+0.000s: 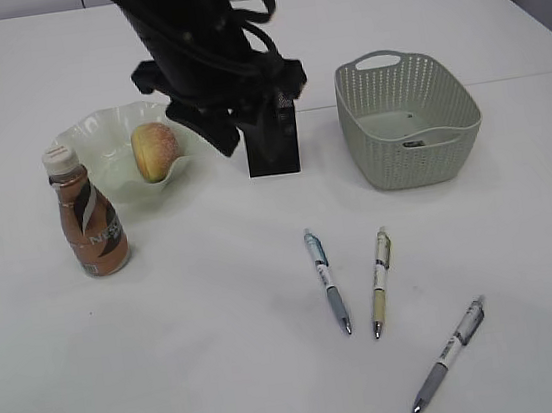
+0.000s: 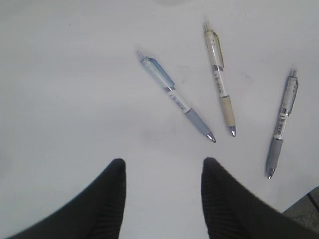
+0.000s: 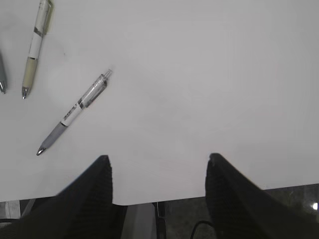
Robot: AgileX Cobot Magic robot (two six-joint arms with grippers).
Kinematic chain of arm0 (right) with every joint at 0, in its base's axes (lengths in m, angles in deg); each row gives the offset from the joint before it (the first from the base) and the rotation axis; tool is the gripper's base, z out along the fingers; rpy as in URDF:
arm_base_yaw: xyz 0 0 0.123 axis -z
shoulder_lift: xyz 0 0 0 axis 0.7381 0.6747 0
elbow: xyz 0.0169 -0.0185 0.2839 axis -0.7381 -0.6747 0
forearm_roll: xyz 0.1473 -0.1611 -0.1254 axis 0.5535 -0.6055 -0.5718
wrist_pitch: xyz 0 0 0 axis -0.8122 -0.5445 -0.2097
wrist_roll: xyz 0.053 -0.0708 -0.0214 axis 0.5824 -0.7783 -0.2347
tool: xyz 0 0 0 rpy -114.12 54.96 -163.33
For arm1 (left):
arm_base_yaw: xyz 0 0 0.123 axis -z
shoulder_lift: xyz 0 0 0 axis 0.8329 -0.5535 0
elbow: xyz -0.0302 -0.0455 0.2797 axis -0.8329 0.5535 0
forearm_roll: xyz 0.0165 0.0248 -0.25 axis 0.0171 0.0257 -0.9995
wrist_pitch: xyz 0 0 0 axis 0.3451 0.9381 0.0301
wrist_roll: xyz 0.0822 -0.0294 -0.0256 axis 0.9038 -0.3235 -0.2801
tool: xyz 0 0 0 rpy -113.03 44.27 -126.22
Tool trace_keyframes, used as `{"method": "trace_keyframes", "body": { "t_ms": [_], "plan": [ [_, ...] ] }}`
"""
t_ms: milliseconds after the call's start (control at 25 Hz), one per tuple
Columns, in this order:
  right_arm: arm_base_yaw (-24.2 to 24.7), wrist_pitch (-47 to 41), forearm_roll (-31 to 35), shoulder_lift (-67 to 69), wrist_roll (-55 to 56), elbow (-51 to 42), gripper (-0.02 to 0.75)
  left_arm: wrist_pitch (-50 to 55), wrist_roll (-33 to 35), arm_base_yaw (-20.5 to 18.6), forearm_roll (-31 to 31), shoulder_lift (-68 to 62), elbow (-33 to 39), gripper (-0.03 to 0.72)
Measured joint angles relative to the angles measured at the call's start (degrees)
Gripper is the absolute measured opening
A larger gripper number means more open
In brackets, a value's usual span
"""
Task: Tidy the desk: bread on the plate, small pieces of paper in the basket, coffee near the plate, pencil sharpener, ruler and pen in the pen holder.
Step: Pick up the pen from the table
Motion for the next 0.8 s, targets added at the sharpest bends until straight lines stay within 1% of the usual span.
{"method": "trace_keyframes", "body": {
  "t_ms": [80,280,400,560,800],
  "plan": [
    [0.0,0.0,0.21,1.11,0.04,0.0,0.467,0.0,-1.78,0.62,0.12,-2.29,0.0,0.359],
    [0.0,0.13,0.34,2.68,0.13,0.0,0.467,-0.23,-7.55,0.62,0.24,-8.78,0.0,0.359],
    [0.0,0.13,0.34,2.71,0.13,0.0,0.467,-1.6,-10.31,0.62,-2.38,-11.34,0.0,0.359],
    [0.0,0.13,0.34,2.71,0.13,0.0,0.467,-6.18,-11.72,0.76,-6.52,-13.66,-1.42,0.359],
    [0.0,0.13,0.34,2.81,-0.32,0.0,0.467,-8.95,-13.3,2.03,-7.22,-17.05,-3.51,0.359]
  ]
}}
